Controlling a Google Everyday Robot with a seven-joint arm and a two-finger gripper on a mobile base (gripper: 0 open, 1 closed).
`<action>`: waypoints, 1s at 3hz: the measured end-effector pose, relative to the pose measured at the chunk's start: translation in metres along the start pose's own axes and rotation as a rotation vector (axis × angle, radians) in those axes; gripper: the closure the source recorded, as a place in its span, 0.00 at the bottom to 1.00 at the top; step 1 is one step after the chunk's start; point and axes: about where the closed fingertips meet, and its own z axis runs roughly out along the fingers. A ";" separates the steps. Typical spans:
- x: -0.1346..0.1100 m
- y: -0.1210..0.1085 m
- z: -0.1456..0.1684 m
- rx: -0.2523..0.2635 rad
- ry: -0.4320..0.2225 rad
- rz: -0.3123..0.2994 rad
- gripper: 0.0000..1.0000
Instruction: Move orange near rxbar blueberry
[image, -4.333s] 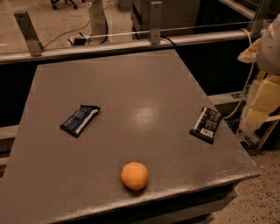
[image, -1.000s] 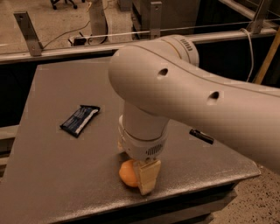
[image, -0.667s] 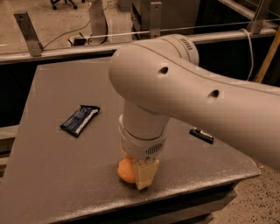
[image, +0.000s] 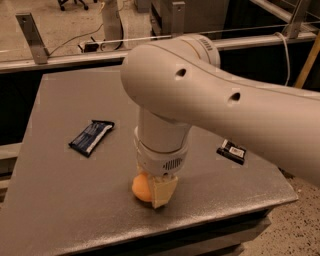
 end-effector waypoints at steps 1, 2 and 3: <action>0.009 -0.017 -0.014 -0.014 0.003 0.063 1.00; 0.014 -0.073 -0.065 0.048 -0.012 0.152 1.00; 0.015 -0.110 -0.106 0.138 -0.048 0.212 1.00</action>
Offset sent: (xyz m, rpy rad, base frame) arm 0.1211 0.0277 0.1085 0.0495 -0.0358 -0.2147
